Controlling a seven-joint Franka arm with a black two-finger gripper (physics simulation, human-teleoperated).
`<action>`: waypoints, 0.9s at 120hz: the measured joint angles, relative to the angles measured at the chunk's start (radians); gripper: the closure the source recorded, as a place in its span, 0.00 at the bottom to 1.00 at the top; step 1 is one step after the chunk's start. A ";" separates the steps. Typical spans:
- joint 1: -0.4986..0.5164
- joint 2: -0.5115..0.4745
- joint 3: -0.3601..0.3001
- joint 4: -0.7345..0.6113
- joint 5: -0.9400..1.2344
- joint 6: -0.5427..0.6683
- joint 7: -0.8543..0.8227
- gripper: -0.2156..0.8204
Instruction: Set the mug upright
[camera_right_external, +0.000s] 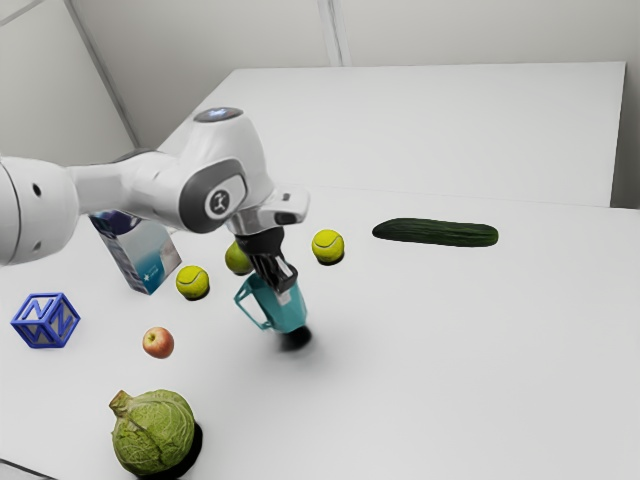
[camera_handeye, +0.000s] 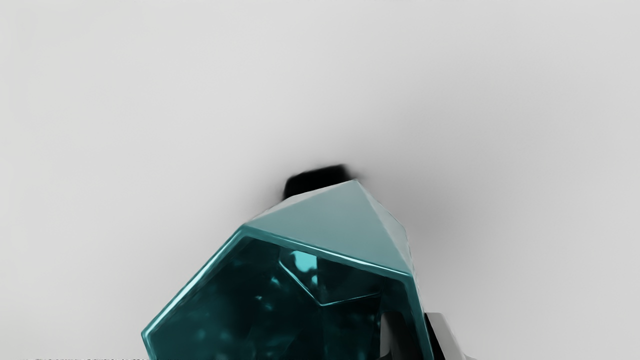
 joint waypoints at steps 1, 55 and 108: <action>-0.001 0.001 0.000 0.000 0.010 0.002 -0.005 0.97; -0.006 0.092 -0.002 0.011 0.206 0.114 -0.205 0.97; 0.001 0.137 0.007 0.016 0.210 0.155 -0.305 0.97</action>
